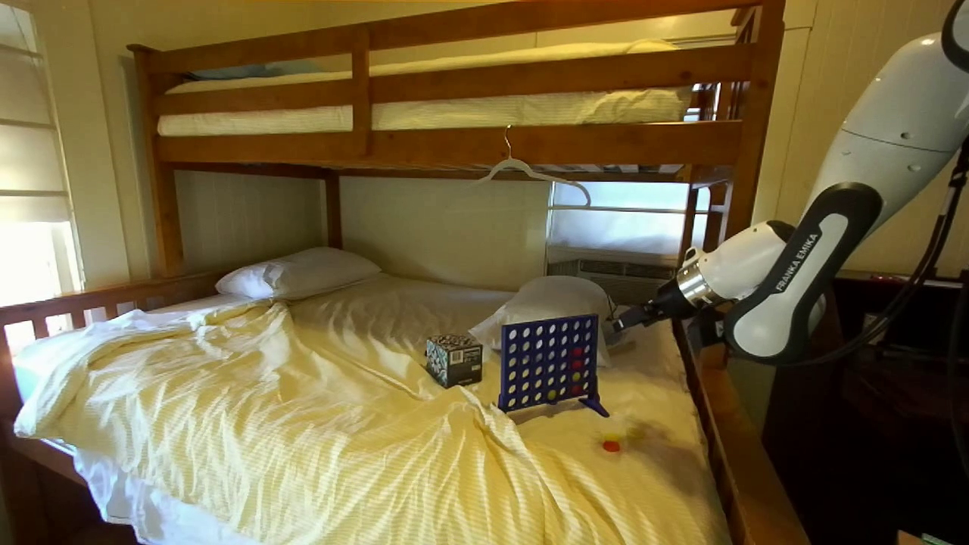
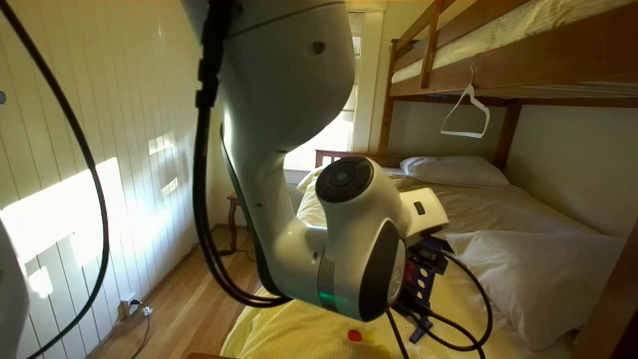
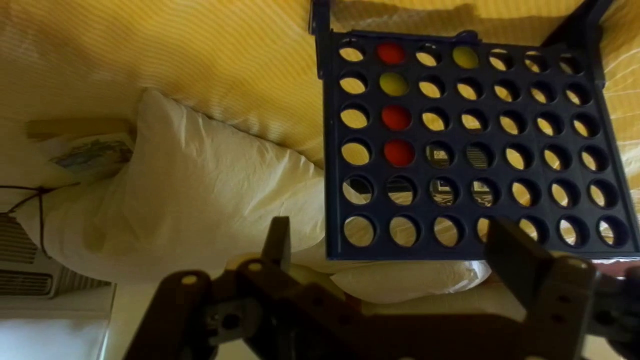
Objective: Pick up the orange object and put it in the blue object
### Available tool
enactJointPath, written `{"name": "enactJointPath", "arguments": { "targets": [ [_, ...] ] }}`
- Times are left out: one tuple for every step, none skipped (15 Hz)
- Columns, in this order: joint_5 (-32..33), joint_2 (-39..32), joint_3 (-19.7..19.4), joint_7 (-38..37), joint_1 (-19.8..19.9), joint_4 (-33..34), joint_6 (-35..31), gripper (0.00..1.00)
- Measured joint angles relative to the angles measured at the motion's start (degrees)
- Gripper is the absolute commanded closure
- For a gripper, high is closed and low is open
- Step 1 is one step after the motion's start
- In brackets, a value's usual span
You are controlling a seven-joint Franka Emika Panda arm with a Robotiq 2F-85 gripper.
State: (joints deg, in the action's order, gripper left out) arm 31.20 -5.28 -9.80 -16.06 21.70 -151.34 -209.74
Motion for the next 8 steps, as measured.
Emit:
{"name": "enactJointPath", "arguments": {
  "targets": [
    [0.3,0.4,0.0,-0.3,0.0,0.0,0.9,0.00],
    [0.5,0.7,0.0,-0.6,0.0,0.0,1.6,0.00],
    [0.8,1.0,0.0,-0.8,0.0,0.0,2.3,0.00],
    [1.2,1.2,0.0,-1.1,0.0,0.0,3.0,0.00],
    [1.7,1.4,0.0,-1.5,0.0,0.0,3.6,0.00],
    [2.1,1.6,0.0,-1.8,0.0,0.0,4.0,0.00],
    [2.4,1.7,0.0,-2.2,0.0,0.0,4.3,0.00],
    [2.6,1.7,0.0,-2.4,0.0,0.0,4.5,0.00]
  ]
}}
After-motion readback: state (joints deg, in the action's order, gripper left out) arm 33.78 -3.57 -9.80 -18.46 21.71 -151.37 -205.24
